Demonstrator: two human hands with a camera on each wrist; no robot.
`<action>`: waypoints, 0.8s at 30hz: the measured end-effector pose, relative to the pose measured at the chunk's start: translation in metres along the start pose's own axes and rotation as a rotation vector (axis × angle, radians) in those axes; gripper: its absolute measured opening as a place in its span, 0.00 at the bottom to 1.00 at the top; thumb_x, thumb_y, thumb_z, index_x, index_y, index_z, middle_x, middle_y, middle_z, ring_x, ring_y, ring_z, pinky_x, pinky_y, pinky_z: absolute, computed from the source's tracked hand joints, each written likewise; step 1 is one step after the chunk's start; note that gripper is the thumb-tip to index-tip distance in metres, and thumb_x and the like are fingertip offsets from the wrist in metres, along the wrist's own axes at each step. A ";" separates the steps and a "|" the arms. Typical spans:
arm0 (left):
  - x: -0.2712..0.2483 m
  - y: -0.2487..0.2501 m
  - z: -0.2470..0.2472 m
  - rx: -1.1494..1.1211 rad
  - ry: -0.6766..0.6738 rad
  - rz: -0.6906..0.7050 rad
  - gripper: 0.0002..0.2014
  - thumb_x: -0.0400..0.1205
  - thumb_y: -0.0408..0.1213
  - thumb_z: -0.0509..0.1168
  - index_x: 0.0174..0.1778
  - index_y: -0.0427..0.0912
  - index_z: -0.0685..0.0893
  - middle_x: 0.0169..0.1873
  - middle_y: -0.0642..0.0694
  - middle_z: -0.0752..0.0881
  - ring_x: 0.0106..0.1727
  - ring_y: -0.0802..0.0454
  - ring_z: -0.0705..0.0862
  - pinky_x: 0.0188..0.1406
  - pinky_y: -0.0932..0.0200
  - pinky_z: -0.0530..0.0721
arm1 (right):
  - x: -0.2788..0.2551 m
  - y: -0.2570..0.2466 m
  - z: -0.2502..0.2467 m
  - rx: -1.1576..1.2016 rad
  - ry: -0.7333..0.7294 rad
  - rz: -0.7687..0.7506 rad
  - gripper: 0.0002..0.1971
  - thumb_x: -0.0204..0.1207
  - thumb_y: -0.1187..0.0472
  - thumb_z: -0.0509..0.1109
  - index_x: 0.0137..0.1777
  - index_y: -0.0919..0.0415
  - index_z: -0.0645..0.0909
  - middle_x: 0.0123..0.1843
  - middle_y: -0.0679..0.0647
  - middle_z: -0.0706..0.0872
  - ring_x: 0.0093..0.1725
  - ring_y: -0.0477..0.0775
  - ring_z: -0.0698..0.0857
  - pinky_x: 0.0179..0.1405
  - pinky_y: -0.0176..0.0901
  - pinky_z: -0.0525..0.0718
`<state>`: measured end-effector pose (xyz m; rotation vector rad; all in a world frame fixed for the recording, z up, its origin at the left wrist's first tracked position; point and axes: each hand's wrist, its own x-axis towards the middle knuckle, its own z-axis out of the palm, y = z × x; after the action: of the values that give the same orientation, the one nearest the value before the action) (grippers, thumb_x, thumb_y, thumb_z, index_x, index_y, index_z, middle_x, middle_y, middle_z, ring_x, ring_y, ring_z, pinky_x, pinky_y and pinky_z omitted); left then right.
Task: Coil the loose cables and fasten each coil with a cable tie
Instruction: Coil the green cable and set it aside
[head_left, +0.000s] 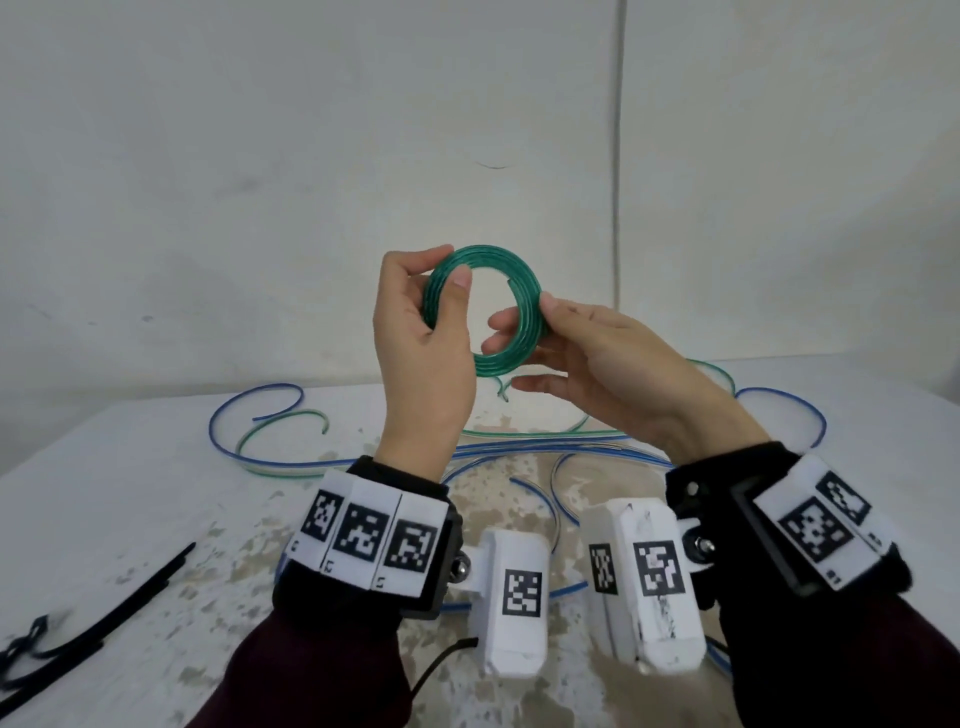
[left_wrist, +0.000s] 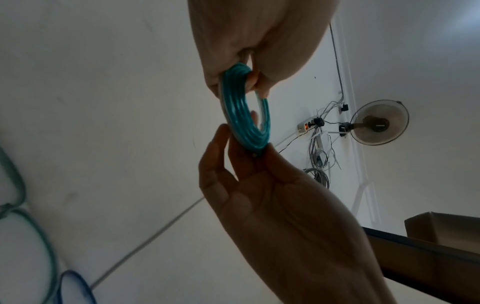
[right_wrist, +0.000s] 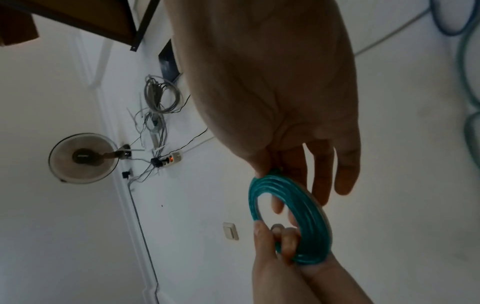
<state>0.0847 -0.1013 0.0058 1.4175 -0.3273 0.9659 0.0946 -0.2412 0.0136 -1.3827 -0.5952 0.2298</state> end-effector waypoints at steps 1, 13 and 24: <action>-0.001 0.002 0.001 -0.002 0.000 -0.003 0.04 0.85 0.33 0.62 0.53 0.44 0.76 0.38 0.45 0.79 0.34 0.56 0.76 0.41 0.64 0.76 | 0.001 0.000 0.001 0.041 0.015 -0.015 0.20 0.88 0.54 0.50 0.47 0.59 0.82 0.43 0.53 0.90 0.48 0.51 0.87 0.51 0.43 0.84; 0.005 0.021 -0.143 0.723 -0.463 -0.282 0.11 0.85 0.42 0.62 0.43 0.39 0.84 0.36 0.45 0.86 0.39 0.48 0.87 0.44 0.60 0.81 | 0.013 0.042 0.058 -0.054 0.034 0.051 0.19 0.88 0.55 0.51 0.36 0.60 0.74 0.20 0.44 0.70 0.28 0.49 0.73 0.42 0.42 0.74; -0.009 -0.002 -0.299 1.544 -0.733 -0.740 0.10 0.80 0.45 0.67 0.51 0.43 0.87 0.51 0.45 0.87 0.50 0.48 0.84 0.54 0.54 0.82 | 0.013 0.062 0.161 -0.187 -0.305 0.179 0.19 0.88 0.52 0.53 0.38 0.60 0.75 0.23 0.46 0.71 0.32 0.51 0.73 0.45 0.45 0.74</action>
<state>-0.0220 0.1713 -0.0567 2.9620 0.5798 -0.1591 0.0328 -0.0856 -0.0313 -1.5973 -0.7595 0.5475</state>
